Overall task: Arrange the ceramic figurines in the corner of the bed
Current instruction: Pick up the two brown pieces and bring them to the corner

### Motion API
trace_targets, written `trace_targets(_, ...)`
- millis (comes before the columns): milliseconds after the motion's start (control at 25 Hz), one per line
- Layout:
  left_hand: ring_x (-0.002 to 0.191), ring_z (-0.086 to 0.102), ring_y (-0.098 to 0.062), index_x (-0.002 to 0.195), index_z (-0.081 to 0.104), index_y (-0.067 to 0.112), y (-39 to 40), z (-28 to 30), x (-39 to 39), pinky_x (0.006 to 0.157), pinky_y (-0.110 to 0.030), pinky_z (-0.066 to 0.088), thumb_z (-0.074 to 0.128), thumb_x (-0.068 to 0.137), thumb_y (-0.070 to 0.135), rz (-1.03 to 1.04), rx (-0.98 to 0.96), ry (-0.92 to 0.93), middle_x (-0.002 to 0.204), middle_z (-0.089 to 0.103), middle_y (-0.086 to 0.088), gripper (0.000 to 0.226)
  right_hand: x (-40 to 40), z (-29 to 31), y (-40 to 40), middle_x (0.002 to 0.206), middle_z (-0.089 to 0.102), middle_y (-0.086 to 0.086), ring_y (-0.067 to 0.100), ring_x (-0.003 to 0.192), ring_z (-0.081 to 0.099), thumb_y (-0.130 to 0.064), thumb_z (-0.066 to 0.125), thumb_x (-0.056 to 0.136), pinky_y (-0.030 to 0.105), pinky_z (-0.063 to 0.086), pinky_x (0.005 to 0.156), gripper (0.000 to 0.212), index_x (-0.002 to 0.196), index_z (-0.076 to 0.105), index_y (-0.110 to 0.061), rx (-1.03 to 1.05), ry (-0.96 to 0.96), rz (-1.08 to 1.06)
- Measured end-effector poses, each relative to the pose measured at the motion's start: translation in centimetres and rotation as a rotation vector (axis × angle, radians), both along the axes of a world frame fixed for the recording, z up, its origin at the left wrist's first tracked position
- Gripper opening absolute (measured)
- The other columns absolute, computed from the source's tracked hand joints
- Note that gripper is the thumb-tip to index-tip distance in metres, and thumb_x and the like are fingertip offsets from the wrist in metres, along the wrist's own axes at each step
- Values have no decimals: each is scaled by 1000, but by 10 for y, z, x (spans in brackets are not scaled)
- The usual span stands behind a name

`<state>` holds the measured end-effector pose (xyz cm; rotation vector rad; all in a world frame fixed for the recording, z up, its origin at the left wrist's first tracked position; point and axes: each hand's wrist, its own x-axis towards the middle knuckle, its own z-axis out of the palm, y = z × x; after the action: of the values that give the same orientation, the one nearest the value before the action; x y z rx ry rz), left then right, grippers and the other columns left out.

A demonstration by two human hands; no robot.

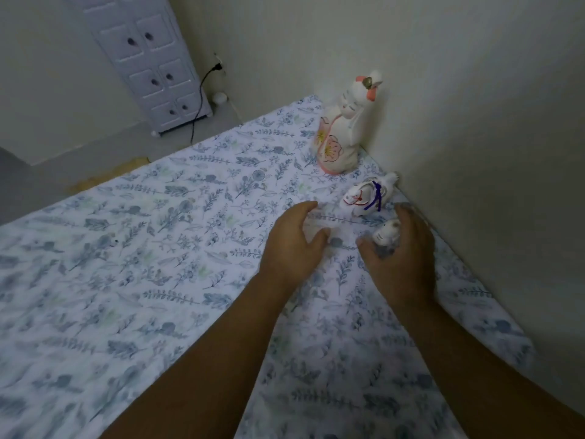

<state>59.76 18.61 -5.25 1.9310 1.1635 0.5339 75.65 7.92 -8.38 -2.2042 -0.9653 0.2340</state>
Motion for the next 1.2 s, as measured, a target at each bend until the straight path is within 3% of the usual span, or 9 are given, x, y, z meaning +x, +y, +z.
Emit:
trace_targets(200, 144, 41, -21, 145, 52, 17, -49, 26, -148, 119, -43, 33, 61, 99, 36, 157, 56, 116, 151, 52, -4, 51, -105, 30, -16, 155, 46, 8, 27, 146, 35, -31, 70, 90, 43, 29, 120, 63, 146, 49, -14, -75, -75, 335)
trace_targets(480, 149, 32, -19, 149, 46, 25, -141, 38, -313, 122, -41, 28, 51, 95, 43, 330, -95, 163, 157, 44, 2, 57, -262, 31, -56, 159, 41, -1, 19, 149, 31, -33, 59, 93, 39, 24, 122, 58, 149, 45, -22, -203, 18, 818)
trace_targets(600, 130, 50, -16, 147, 44, 27, -168, 33, -356, 109, -39, 41, 55, 84, 46, 345, -148, 166, 146, 47, 11, 67, -305, 31, -69, 160, 37, -3, 17, 149, 29, -37, 64, 86, 37, 24, 122, 72, 152, 39, -24, -280, 49, 962)
trace_targets(680, 111, 54, -5, 135, 52, 27, -178, 24, -376, 96, -32, 48, 66, 75, 42, 352, -199, 183, 128, 53, 17, 63, -329, 27, -72, 159, 36, -4, 16, 148, 27, -34, 71, 82, 34, 24, 120, 79, 153, 37, -25, -334, 71, 976)
trace_targets(800, 90, 63, -13, 101, 61, 27, -181, 10, -385, 75, -39, 57, 64, 67, 24, 367, -290, 214, 99, 65, 11, 34, -353, 14, -67, 149, 48, -2, 19, 140, 36, -24, 74, 81, 32, 32, 114, 71, 146, 46, -25, -386, 103, 960)
trace_targets(840, 87, 62, -15, 99, 60, 25, -181, 6, -385, 73, -38, 55, 64, 70, 19, 379, -302, 210, 96, 64, 11, 30, -359, 9, -66, 140, 56, -1, 20, 133, 45, -20, 75, 80, 31, 38, 109, 63, 139, 53, -24, -384, 124, 945)
trace_targets(960, 101, 59, -12, 130, 56, 25, -179, -2, -382, 83, -27, 48, 74, 79, 16, 465, -338, 112, 112, 61, 11, 55, -368, 7, -66, 102, 72, 0, 17, 97, 66, -7, 75, 79, 10, 45, 77, 27, 104, 70, -18, -317, 227, 816)
trace_targets(1120, 80, 63, -5, 95, 63, 27, -171, -13, -373, 65, -9, 47, 79, 81, 11, 518, -262, 11, 88, 67, 9, 27, -356, 14, -80, 88, 71, 1, 12, 84, 65, 0, 75, 76, 19, 52, 75, 17, 85, 69, -14, -222, 334, 652)
trace_targets(1200, 82, 60, 2, 93, 63, 30, -165, -14, -360, 68, -3, 46, 76, 85, 10, 464, -226, -23, 90, 64, 15, 26, -334, 14, -88, 92, 70, 0, 10, 86, 64, -3, 77, 76, 21, 53, 78, 17, 85, 68, -15, -202, 326, 586)
